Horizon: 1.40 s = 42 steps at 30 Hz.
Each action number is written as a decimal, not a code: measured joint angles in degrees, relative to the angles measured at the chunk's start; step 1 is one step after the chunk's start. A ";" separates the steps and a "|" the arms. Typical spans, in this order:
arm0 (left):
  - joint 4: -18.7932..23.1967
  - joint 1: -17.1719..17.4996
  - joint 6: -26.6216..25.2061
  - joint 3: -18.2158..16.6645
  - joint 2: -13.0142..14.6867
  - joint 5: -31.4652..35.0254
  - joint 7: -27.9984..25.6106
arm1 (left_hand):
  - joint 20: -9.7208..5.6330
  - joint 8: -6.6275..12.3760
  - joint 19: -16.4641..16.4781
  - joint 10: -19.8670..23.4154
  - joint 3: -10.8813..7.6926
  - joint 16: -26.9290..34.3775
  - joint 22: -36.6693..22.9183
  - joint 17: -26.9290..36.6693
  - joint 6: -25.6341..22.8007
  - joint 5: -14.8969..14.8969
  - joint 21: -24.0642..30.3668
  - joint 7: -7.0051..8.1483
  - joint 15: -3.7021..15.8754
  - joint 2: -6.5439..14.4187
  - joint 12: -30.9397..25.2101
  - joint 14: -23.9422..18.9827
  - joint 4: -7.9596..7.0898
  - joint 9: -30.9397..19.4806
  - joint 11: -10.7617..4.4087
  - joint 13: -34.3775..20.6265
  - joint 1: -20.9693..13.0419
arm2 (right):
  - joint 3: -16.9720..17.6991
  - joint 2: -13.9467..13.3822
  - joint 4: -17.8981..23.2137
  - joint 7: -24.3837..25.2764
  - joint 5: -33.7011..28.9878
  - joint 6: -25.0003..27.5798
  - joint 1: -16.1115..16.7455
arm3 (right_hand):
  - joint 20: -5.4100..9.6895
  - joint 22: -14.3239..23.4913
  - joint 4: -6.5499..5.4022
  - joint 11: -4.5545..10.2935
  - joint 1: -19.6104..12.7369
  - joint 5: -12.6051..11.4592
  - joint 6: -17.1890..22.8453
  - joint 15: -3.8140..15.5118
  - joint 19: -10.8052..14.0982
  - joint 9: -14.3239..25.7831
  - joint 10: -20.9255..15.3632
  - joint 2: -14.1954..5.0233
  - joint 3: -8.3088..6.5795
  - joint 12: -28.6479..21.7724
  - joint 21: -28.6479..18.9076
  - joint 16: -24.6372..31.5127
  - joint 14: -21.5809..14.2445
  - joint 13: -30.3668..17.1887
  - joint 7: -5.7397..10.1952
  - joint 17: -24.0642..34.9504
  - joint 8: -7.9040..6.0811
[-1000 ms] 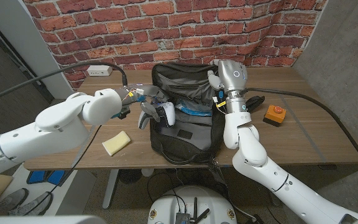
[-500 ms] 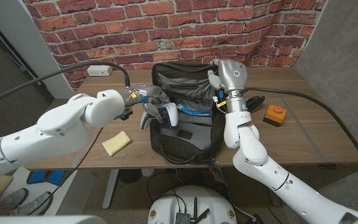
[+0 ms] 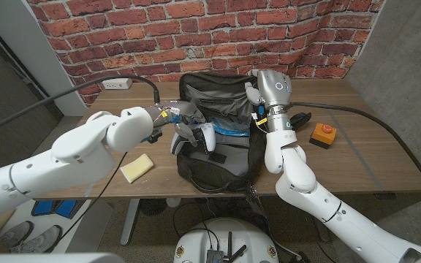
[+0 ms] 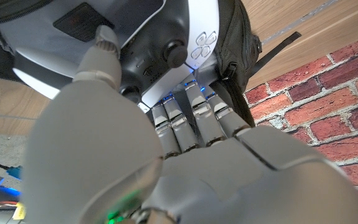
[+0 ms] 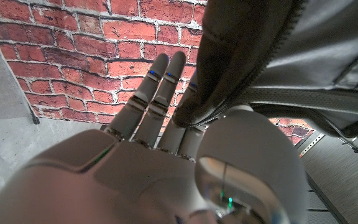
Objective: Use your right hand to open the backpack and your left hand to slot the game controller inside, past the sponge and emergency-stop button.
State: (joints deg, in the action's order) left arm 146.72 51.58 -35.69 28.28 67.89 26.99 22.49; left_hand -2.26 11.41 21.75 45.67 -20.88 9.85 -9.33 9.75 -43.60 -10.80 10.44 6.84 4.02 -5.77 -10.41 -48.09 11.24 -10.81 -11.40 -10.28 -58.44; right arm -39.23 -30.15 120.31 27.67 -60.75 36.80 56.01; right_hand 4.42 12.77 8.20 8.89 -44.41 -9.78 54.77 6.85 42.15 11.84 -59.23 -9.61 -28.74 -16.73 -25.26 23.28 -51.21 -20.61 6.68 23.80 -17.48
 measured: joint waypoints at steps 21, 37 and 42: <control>0.79 -1.72 -0.55 2.97 -3.22 4.70 4.11 | -0.40 0.12 4.33 0.01 -0.31 0.21 -0.43 -0.05 0.00 0.07 1.44 0.00 0.10 0.00 0.11 0.10 0.31 -0.01 -0.01 0.03 0.00 | 0.17 -0.29 -0.99 1.07 1.89 -0.78 -0.72 | -0.32 0.01 0.27 -0.01 0.00 -0.19 0.17 0.00 -0.31 0.03 0.01 0.00 -0.17 0.28 -0.38 0.00 0.00 -0.27 -0.16 0.26 0.02; -1.47 -4.13 2.78 5.16 -6.61 7.44 6.64 | -0.40 -0.02 4.70 -0.34 -0.31 0.20 -0.43 -0.18 0.00 -0.05 1.11 0.00 0.39 0.00 -0.01 0.40 0.31 0.01 -0.27 -0.22 0.00 | 0.17 -0.51 -1.76 1.92 3.33 -1.43 -1.14 | -0.21 0.01 0.20 -0.10 0.15 -0.16 0.17 0.00 -0.41 0.03 0.11 -0.15 -0.24 0.28 -0.82 -0.21 0.00 -0.27 -0.16 0.54 0.35; -2.57 -5.10 4.17 5.85 -8.05 8.17 7.36 | -0.41 -0.13 5.31 -0.36 -0.31 0.19 -0.43 -0.22 0.00 -0.05 1.44 0.00 0.51 0.00 0.00 0.51 0.30 0.02 -0.26 -0.30 0.00 | 0.17 -0.61 -1.97 2.22 3.86 -1.55 -1.21 | -0.21 0.01 0.20 -0.10 0.14 -0.05 0.16 0.00 -0.41 0.03 0.11 -0.14 -0.24 0.39 -1.04 -0.21 0.00 -0.54 -0.15 0.54 0.47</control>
State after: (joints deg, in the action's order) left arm 144.15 46.48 -31.52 34.14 59.84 35.16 29.86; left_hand -2.66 11.28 27.06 45.32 -21.19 10.04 -9.75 9.54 -43.60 -10.85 11.88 6.85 4.53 -5.77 -10.41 -47.59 11.54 -10.79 -11.66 -10.59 -58.44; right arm -39.06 -30.76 118.35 29.89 -56.89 35.26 54.80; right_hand 4.20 12.79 8.40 8.78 -44.27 -9.84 54.93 6.85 41.74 11.87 -59.12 -9.76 -28.98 -16.34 -26.30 23.07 -51.21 -21.15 6.53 24.34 -17.01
